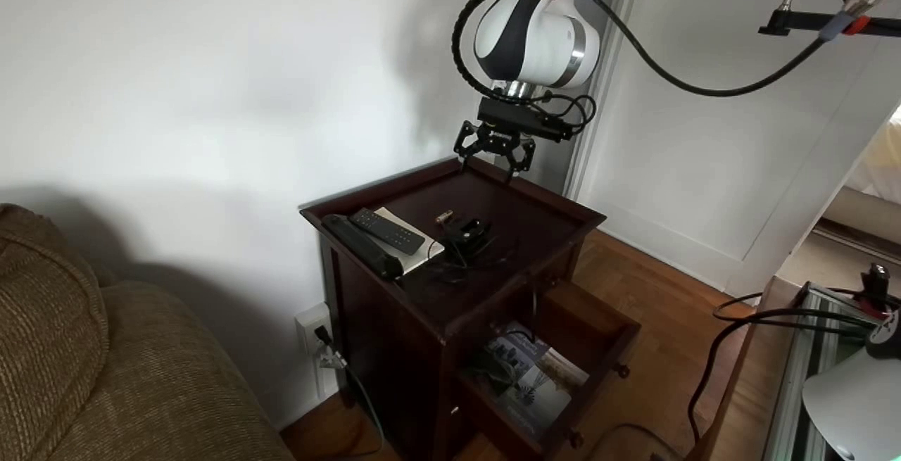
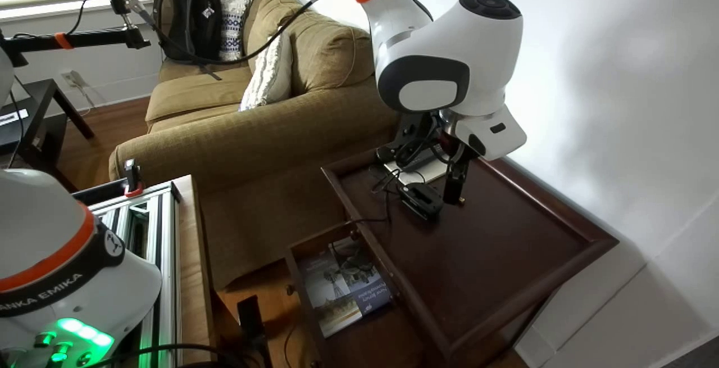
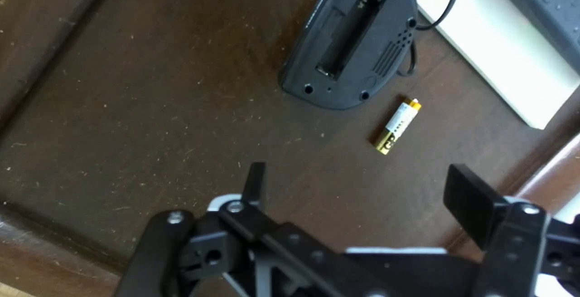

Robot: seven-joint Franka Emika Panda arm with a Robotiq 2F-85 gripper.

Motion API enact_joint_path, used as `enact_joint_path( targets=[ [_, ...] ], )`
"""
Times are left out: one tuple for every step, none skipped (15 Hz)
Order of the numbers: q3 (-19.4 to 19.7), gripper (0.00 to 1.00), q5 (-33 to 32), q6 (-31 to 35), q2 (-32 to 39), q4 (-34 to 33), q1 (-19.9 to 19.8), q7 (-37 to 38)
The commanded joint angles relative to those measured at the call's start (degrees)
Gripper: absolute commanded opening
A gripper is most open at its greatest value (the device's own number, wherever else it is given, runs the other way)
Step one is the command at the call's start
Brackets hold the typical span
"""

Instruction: Place the battery on top of the black object

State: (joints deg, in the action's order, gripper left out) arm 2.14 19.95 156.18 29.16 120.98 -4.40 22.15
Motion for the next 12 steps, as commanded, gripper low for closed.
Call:
enact_joint_path(
  targets=[
    [3.4, 1.00, -3.7, -4.5, 7.7, -8.6, 4.4, 5.7],
    [3.6, 1.00, -4.1, -5.6, 9.1, -10.5, 5.0, 6.6],
    [4.1, 1.00, -4.6, -6.7, 10.2, -12.1, 5.9, 7.8],
    [4.5, 1.00, -5.1, -7.5, 11.5, -13.8, 6.7, 8.8],
    [5.2, 0.89, -5.5, -8.6, 12.8, -15.5, 7.5, 10.4],
    [5.6, 0.82, -5.7, -9.4, 14.1, -17.1, 8.0, 11.5],
    [6.1, 0.83, -5.8, -9.9, 15.5, -18.7, 8.4, 12.5],
    [6.4, 0.84, -5.9, -10.5, 16.6, -20.0, 8.8, 13.5],
    [6.5, 0.92, -6.2, -10.7, 17.7, -21.2, 8.9, 14.1],
    [6.6, 0.95, -6.2, -10.6, 18.9, -22.3, 8.9, 14.6],
    [6.4, 1.00, -6.0, -10.6, 19.7, -23.3, 8.8, 14.9],
    [6.1, 1.00, -5.7, -10.6, 20.5, -24.1, 8.6, 15.1]
  ],
)
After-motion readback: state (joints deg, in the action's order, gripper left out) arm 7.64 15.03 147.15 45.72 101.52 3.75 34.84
